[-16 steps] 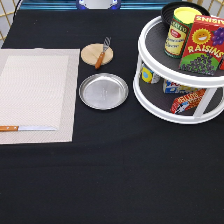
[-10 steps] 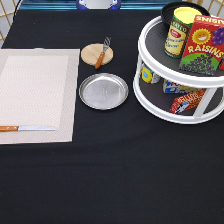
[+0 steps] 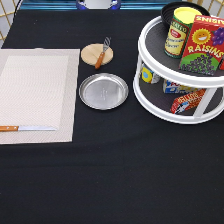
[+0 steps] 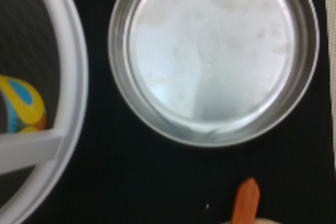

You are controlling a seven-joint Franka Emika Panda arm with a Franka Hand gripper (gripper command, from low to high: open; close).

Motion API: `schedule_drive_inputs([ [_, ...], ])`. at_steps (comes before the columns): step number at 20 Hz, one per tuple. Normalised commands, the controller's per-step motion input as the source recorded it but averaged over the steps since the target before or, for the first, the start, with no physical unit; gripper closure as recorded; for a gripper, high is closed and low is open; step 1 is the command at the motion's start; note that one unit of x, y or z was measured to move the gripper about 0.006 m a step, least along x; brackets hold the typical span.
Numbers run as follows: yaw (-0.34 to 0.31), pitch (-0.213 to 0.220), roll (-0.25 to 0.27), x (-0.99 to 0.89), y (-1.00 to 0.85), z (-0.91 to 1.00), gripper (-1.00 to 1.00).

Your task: Arrange plate and fork

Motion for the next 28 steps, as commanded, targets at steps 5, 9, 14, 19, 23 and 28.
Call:
schedule_drive_inputs([
  [5, 0.001, 0.055, 0.0, 0.96, -0.03, -0.02, -1.0],
  [9, 0.0, 0.085, -0.001, 0.92, 0.0, -0.14, -1.0],
  [14, 0.0, 0.038, 0.0, 0.76, 0.0, -0.22, -1.0],
  [19, 0.0, 0.014, 0.019, 0.64, 0.0, -0.3, -1.0],
  [23, 0.0, 0.017, 0.041, 0.6, 0.0, -0.33, -1.0],
  [28, 0.0, 0.018, 0.068, 0.53, 0.0, -0.38, -1.0],
])
